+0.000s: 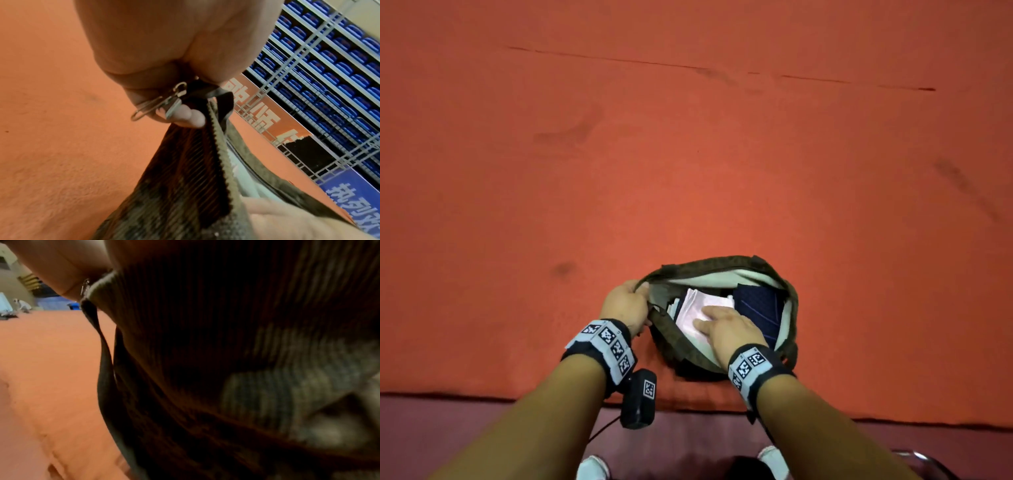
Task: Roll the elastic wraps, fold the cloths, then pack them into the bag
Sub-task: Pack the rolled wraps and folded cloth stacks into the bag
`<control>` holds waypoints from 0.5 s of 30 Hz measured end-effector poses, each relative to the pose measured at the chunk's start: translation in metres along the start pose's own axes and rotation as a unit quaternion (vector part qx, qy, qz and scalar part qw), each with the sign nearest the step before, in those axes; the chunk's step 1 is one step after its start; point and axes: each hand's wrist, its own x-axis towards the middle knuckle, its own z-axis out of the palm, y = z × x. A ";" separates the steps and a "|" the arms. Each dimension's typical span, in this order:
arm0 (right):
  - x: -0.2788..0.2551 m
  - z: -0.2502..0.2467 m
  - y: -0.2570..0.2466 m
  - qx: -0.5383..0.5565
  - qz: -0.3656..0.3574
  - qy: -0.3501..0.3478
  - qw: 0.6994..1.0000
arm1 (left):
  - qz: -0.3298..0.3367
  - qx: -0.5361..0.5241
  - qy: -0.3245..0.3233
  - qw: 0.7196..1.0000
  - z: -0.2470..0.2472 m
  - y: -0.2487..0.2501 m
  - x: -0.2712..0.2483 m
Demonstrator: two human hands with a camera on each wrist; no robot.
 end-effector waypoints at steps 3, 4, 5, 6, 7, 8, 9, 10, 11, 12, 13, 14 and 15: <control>0.001 -0.005 0.012 -0.049 -0.025 -0.059 0.997 | 0.008 -0.027 -0.013 1.000 -0.001 0.006 -0.002; 0.004 -0.003 0.012 -0.068 -0.035 -0.085 0.993 | 0.007 -0.032 -0.021 0.999 0.000 0.006 -0.003; 0.007 -0.001 0.012 -0.083 -0.042 -0.116 0.989 | 0.005 -0.035 -0.030 0.999 0.001 0.003 -0.003; 0.013 0.002 0.011 -0.098 -0.045 -0.153 0.982 | 0.004 -0.034 -0.040 0.999 0.003 0.001 -0.003; 0.017 0.004 0.010 -0.109 -0.046 -0.193 0.974 | 0.003 -0.030 -0.052 0.998 0.003 -0.002 -0.003; 0.022 0.002 0.008 -0.116 -0.047 -0.227 0.966 | 0.003 -0.018 -0.064 0.998 0.002 -0.003 -0.002; 0.024 -0.001 0.008 -0.115 -0.047 -0.246 0.961 | 0.000 0.005 -0.078 0.997 0.001 -0.004 -0.001; 0.025 -0.006 0.009 -0.096 -0.048 -0.244 0.964 | -0.001 0.037 -0.093 0.995 -0.001 -0.003 0.000; 0.024 -0.013 0.012 -0.051 -0.044 -0.220 0.973 | -0.004 0.079 -0.108 0.991 -0.003 -0.002 0.001; 0.021 -0.021 0.017 0.025 -0.026 -0.165 0.986 | -0.004 0.134 -0.121 0.984 -0.005 0.002 0.003; 0.017 -0.028 0.024 0.117 0.003 -0.086 0.989 | -0.002 0.191 -0.130 0.973 -0.007 0.006 0.005; 0.011 -0.035 0.032 0.200 0.046 -0.008 0.979 | -0.004 0.236 -0.135 0.962 -0.008 0.011 0.007; 0.003 -0.044 0.042 0.270 0.095 0.070 0.956 | -0.003 0.263 -0.140 0.955 -0.009 0.018 0.008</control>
